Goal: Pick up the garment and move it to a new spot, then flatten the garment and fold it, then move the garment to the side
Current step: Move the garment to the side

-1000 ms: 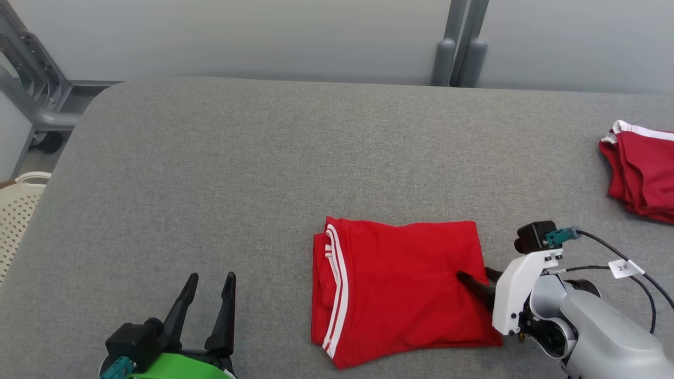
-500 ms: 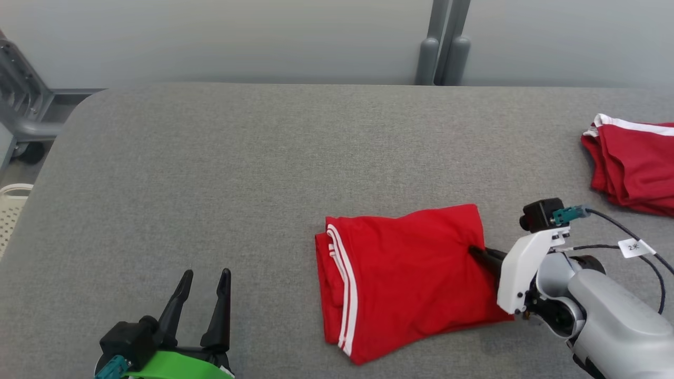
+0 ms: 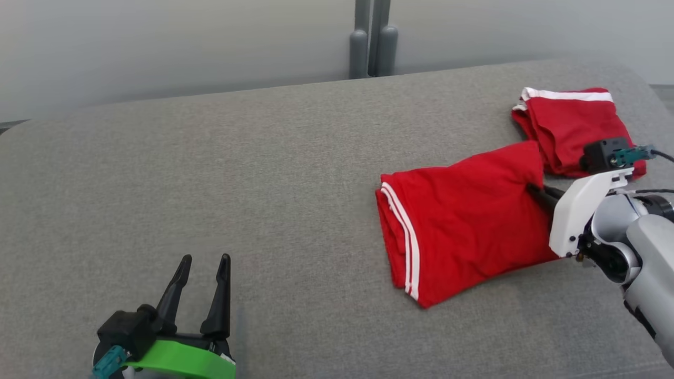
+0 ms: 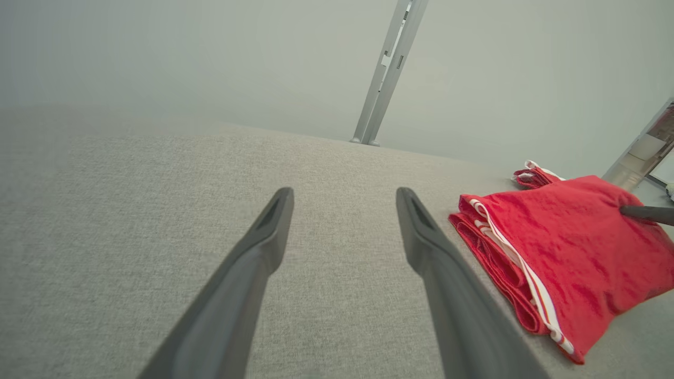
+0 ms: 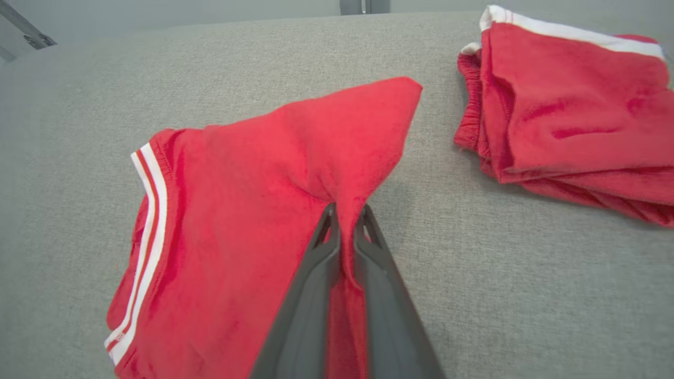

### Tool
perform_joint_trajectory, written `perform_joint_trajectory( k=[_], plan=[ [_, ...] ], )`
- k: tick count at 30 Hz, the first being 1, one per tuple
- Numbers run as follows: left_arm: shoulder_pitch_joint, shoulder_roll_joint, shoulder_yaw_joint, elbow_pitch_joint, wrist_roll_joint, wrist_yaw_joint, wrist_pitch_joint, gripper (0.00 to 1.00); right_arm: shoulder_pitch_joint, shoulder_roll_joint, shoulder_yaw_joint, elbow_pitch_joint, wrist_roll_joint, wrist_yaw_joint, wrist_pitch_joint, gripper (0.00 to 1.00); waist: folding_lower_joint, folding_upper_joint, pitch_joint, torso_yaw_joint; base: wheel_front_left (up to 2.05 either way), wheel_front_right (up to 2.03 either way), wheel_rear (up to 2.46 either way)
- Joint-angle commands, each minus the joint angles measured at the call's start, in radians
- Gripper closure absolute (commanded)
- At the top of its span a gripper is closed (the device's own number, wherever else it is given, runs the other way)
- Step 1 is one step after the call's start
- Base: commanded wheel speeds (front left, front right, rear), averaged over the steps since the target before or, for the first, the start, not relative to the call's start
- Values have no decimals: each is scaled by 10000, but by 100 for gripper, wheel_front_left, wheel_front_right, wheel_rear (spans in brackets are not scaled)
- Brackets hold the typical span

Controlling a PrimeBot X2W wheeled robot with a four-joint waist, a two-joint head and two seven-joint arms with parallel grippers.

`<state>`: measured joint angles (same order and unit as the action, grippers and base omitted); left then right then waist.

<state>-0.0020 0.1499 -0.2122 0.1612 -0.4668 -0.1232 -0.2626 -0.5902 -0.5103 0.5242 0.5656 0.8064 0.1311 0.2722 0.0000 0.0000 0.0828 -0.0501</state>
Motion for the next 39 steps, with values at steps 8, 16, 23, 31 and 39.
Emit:
perform_joint_trajectory(
  k=[8, 16, 23, 31, 39],
  plan=[
    [-521, 4, -20, -18, 223, -48, -28, 0, -255, -226, -841, -283, -627, -9, 287, 100, 0, 0, 491, -1095, 0, 0, 0],
    [-608, -3, -53, 70, 251, -73, -29, 0, -126, -139, -1636, -722, -1227, -9, 699, 100, 0, 0, 564, -1044, 0, 0, 0],
    [-482, -54, 48, 71, 250, -69, -28, 0, 57, 85, -1952, -1353, -1636, -7, 1166, 100, 0, 0, 397, -751, 0, 0, 0],
    [-356, -91, 215, -42, 287, -74, -28, 0, -501, 400, -2226, -1921, -2120, -7, 1653, 100, 0, 0, 385, -566, 0, 0, 0],
    [-612, -66, 207, -134, 323, -80, -30, 0, -1923, 696, -2547, -1832, -2774, -9, 2241, 100, 0, 0, 784, -404, 0, 0, 0]
  ],
)
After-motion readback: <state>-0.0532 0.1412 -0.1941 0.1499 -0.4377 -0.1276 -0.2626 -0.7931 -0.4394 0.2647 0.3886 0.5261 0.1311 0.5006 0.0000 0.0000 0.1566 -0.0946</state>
